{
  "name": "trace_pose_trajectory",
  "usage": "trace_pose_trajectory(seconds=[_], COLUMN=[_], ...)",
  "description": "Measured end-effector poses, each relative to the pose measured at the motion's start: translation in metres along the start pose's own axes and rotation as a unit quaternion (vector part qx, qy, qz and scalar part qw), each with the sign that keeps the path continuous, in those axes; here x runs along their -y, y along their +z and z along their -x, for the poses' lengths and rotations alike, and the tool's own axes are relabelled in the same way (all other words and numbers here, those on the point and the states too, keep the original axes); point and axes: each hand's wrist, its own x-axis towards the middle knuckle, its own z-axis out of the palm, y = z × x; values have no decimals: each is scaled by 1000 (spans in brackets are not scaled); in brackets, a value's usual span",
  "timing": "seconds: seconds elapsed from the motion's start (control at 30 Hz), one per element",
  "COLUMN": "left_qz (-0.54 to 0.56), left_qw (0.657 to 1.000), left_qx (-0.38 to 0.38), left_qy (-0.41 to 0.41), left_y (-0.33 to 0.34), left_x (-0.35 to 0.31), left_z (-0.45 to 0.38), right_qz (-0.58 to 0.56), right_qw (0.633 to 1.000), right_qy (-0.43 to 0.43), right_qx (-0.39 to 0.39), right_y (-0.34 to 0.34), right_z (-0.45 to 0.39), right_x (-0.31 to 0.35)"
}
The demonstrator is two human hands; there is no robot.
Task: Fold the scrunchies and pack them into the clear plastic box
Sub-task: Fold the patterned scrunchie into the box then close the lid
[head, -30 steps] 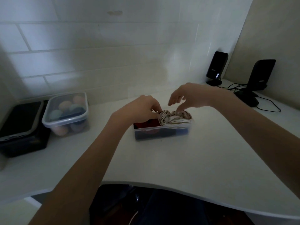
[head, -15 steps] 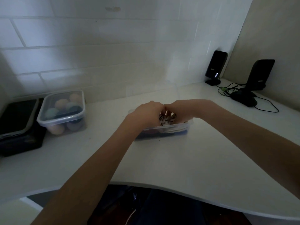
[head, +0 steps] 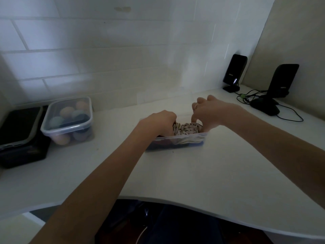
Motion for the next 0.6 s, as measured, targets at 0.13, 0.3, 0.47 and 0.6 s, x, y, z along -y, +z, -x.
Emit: trace_pose_trajectory(seconds=[0.13, 0.3, 0.47, 0.6], left_qz=[-4, -1, 66, 131], left_qw=[1000, 1000, 994, 980], left_qx=[3, -22, -68, -107], left_qy=[-1, 7, 59, 103], left_y=[0, 5, 9, 10], left_x=[1, 6, 19, 35], left_z=[-1, -2, 5, 21], right_qz=[44, 11, -107, -260], right_qw=[994, 990, 987, 964], right_qy=[73, 128, 115, 43], right_qx=[65, 61, 30, 30], right_y=[-9, -10, 2, 11], right_z=[-6, -11, -1, 5], right_x=[14, 25, 14, 0])
